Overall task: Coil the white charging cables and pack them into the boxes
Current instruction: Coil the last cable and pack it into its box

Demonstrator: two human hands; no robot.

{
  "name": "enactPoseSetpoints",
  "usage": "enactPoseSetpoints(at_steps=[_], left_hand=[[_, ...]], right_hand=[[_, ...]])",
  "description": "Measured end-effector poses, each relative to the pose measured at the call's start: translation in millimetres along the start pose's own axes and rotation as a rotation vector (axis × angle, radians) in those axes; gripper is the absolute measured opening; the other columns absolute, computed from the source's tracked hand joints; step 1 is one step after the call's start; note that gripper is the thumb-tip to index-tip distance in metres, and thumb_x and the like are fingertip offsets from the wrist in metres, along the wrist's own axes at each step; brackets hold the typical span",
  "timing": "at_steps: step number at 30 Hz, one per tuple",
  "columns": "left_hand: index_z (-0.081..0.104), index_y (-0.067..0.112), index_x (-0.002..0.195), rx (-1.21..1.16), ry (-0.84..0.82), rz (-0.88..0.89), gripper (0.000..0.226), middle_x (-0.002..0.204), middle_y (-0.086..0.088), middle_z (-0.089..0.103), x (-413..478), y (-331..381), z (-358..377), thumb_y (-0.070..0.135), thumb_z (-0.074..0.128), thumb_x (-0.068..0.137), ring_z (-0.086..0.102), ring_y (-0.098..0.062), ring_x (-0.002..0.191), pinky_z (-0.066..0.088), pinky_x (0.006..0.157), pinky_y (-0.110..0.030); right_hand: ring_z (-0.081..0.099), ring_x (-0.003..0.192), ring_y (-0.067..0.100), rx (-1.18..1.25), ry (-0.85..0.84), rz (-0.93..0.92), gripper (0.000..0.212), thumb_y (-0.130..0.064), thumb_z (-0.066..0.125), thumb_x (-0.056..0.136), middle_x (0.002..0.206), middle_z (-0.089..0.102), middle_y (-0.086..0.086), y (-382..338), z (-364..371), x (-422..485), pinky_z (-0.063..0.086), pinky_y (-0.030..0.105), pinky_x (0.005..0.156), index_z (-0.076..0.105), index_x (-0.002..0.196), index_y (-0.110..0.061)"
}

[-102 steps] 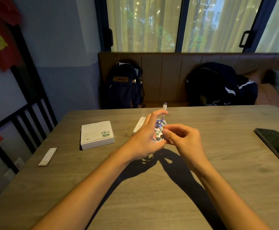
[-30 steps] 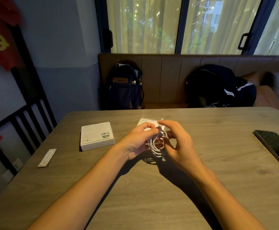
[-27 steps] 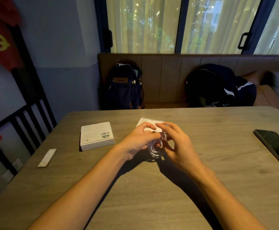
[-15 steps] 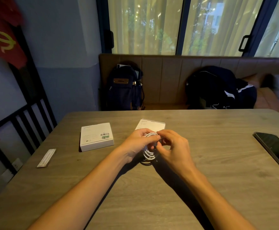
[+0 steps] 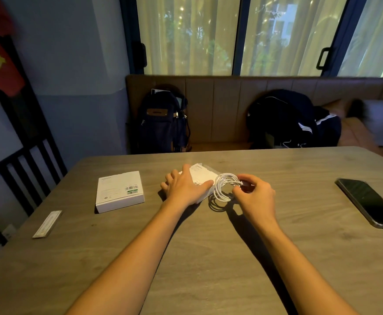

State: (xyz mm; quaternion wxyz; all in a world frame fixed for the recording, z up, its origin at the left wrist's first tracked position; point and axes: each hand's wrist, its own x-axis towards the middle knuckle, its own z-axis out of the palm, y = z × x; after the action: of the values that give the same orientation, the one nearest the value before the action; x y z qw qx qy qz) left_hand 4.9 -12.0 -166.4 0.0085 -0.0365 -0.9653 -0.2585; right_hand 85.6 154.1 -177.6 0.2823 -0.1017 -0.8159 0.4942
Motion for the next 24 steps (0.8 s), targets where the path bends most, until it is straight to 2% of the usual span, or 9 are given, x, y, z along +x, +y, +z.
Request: enactPoseSetpoints(at_steps=[3,6,8,11,15,18,21,24], left_hand=[[0.026,0.026,0.152,0.042,-0.102,-0.062,0.104,0.154,-0.019,0.037,18,5,-1,0.083,0.062,0.073,0.032,-0.041,0.140,0.029,0.110,-0.053],[0.027,0.023,0.155,0.207,-0.282,0.018,0.125,0.157,-0.016,0.036,28,7,-15,0.093,0.063,0.059,0.032,-0.040,0.142,0.030,0.112,-0.055],[0.034,0.020,0.152,0.272,-0.377,0.115,0.120,0.152,-0.011,0.041,27,5,-24,0.090,0.067,0.060,0.038,-0.035,0.136,0.035,0.112,-0.052],[0.035,0.024,0.150,0.246,-0.435,0.229,0.110,0.143,-0.005,0.042,20,-2,-31,0.078,0.076,0.063,0.042,-0.027,0.128,0.041,0.109,-0.050],[0.029,0.029,0.150,0.195,-0.399,0.379,0.111,0.137,0.003,0.038,2,-8,-36,0.069,0.083,0.061,0.037,-0.019,0.126,0.040,0.110,-0.049],[0.029,0.029,0.148,0.069,-0.289,0.445,0.109,0.137,0.006,0.037,-18,-19,-33,0.065,0.084,0.061,0.036,-0.016,0.124,0.041,0.108,-0.046],[0.028,0.033,0.146,-0.148,-0.185,0.437,0.107,0.139,0.010,0.039,-34,-29,-27,0.061,0.086,0.061,0.036,-0.013,0.125,0.042,0.109,-0.047],[0.021,0.038,0.147,-0.277,-0.081,0.410,0.114,0.143,0.012,0.035,-47,-32,-22,0.064,0.086,0.057,0.035,-0.011,0.128,0.041,0.111,-0.046]], right_hand=[[0.070,0.087,0.008,0.079,0.023,0.091,0.032,-0.007,0.073,0.084,0.096,0.074,-0.005,8,-8,7,0.064,0.039,0.079,0.073,0.115,-0.013],[0.072,0.085,0.010,0.108,0.041,0.142,0.032,-0.008,0.073,0.084,0.096,0.075,-0.003,10,-10,10,0.064,0.038,0.078,0.073,0.115,-0.014],[0.072,0.084,0.011,0.123,0.053,0.160,0.032,-0.009,0.072,0.084,0.094,0.075,-0.004,11,-11,10,0.064,0.038,0.077,0.073,0.115,-0.014],[0.071,0.082,0.009,0.126,0.081,0.165,0.032,-0.008,0.070,0.086,0.092,0.074,-0.005,9,-11,10,0.063,0.034,0.074,0.073,0.117,-0.014],[0.070,0.084,0.008,0.126,0.120,0.115,0.031,-0.011,0.069,0.088,0.094,0.073,-0.005,2,-14,9,0.057,0.021,0.066,0.072,0.118,-0.015],[0.069,0.089,0.006,0.096,0.160,0.046,0.032,-0.015,0.069,0.089,0.099,0.075,-0.003,-5,-18,7,0.059,0.024,0.074,0.072,0.120,-0.016],[0.068,0.096,0.008,0.086,0.189,-0.047,0.033,-0.017,0.069,0.091,0.107,0.074,-0.002,-17,-22,5,0.053,0.014,0.074,0.070,0.124,-0.015],[0.066,0.097,0.008,-0.036,0.237,-0.261,0.032,-0.014,0.069,0.092,0.113,0.071,0.000,-36,-24,2,0.055,0.016,0.081,0.068,0.125,-0.013]])
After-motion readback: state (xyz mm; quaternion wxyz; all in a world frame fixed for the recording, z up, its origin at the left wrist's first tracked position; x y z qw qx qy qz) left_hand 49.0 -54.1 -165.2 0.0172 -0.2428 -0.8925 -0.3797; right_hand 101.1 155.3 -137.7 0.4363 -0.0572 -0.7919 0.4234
